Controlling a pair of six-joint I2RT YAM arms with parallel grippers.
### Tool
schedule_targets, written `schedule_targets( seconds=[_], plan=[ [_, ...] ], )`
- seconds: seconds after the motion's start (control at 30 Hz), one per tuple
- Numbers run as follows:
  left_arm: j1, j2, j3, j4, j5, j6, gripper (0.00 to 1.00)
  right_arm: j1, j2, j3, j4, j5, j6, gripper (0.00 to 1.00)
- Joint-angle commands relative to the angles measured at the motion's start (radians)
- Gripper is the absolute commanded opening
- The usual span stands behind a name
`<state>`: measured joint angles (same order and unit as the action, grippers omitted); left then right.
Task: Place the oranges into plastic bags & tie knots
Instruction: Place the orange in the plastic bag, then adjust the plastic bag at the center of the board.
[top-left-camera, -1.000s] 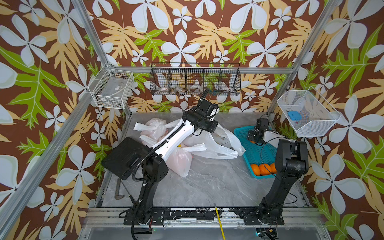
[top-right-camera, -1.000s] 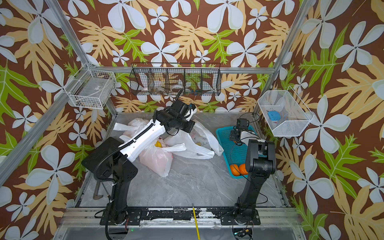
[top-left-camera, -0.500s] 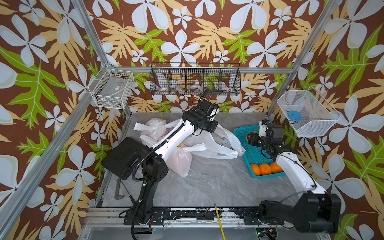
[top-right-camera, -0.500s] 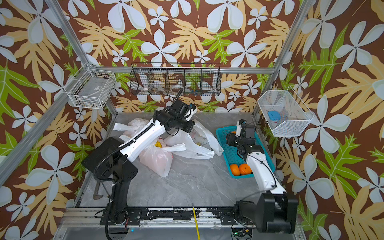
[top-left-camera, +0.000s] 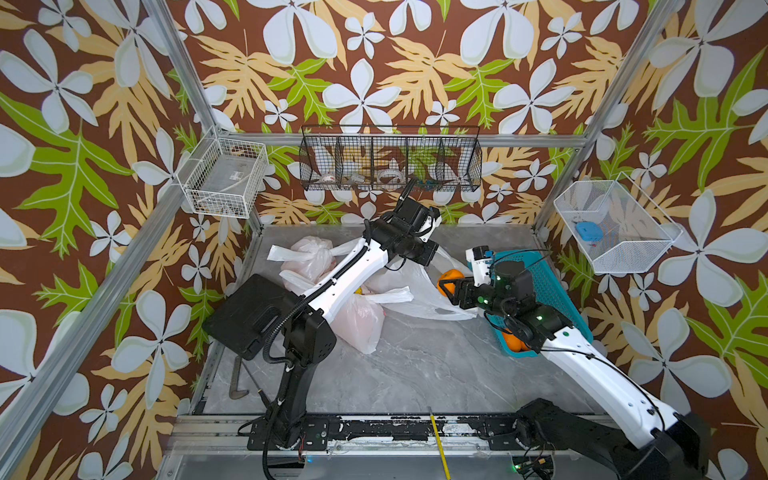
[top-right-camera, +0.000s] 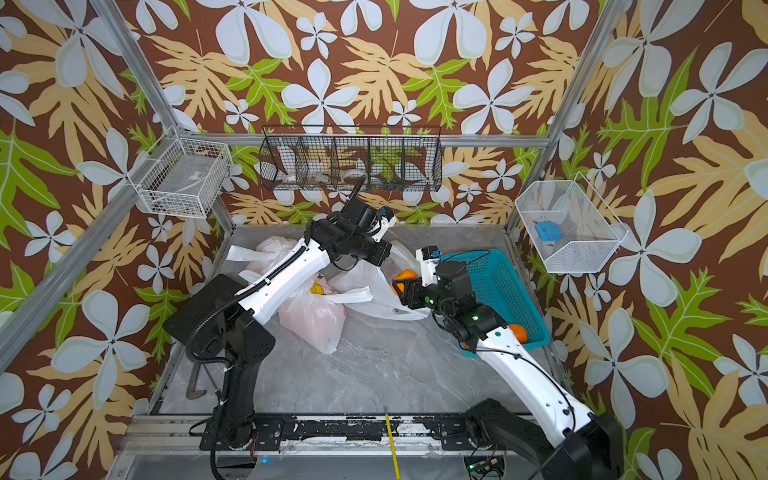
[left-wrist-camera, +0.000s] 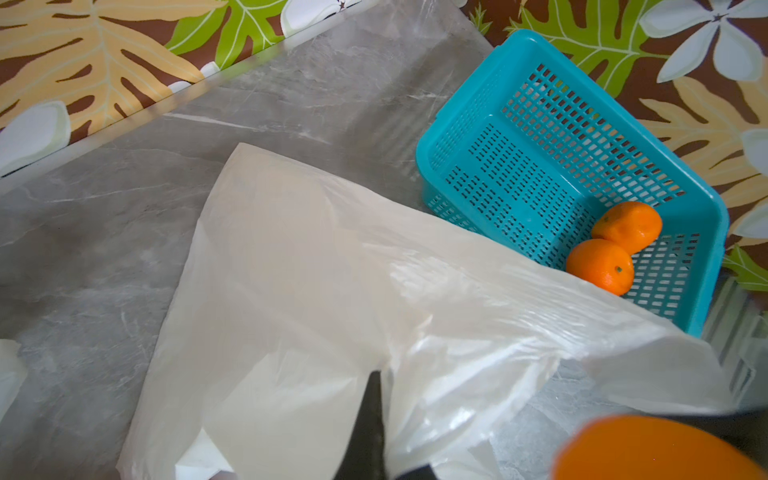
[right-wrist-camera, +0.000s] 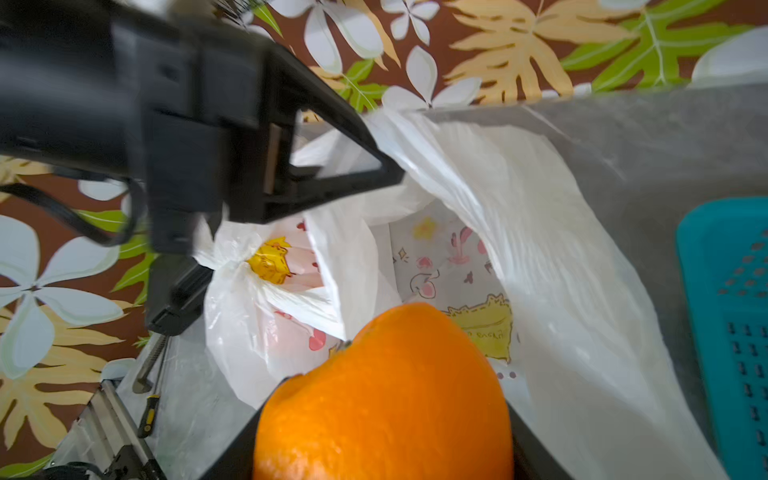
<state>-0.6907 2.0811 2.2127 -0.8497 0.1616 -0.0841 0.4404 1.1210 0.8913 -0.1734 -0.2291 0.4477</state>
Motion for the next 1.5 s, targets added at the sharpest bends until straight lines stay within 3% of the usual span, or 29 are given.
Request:
schedule_targets(
  seconds=[0.0, 0.17, 0.33, 0.43, 0.6, 0.77, 0.87, 1.0, 1.2, 1.47],
  plan=[
    [0.001, -0.014, -0.002, -0.001, 0.002, 0.001, 0.00, 0.007, 0.065, 0.000, 0.153, 0.107, -0.004, 0.55],
    [0.001, -0.020, -0.010, -0.003, 0.026, 0.003, 0.00, 0.006, 0.252, 0.058, 0.233, 0.122, -0.043, 0.60],
    [0.005, -0.022, -0.010, 0.001, -0.013, -0.017, 0.00, 0.007, 0.365, 0.133, 0.239, 0.084, -0.054, 0.85],
    [0.015, -0.014, -0.013, 0.010, -0.013, -0.035, 0.00, 0.006, 0.307, 0.145, 0.178, 0.107, -0.070, 0.93],
    [0.035, 0.007, -0.014, 0.028, -0.018, -0.048, 0.00, 0.006, 0.117, 0.116, -0.019, 0.142, -0.083, 0.90],
    [0.053, 0.019, -0.030, 0.047, -0.032, -0.053, 0.00, -0.003, -0.090, 0.075, -0.221, 0.291, -0.060, 0.93],
    [0.059, 0.013, -0.049, 0.059, -0.042, -0.054, 0.00, -0.095, -0.188, 0.020, -0.296, 0.336, -0.027, 0.96],
    [0.059, 0.006, -0.074, 0.090, -0.023, -0.052, 0.00, -0.289, -0.281, -0.060, -0.288, 0.145, -0.023, 0.96],
    [0.059, 0.023, -0.066, 0.103, 0.028, -0.058, 0.00, -0.289, -0.233, -0.080, -0.187, -0.253, -0.047, 0.92],
    [0.059, 0.030, -0.050, 0.160, 0.054, -0.097, 0.00, -0.140, -0.171, -0.085, -0.146, -0.302, -0.068, 0.99]
  ],
)
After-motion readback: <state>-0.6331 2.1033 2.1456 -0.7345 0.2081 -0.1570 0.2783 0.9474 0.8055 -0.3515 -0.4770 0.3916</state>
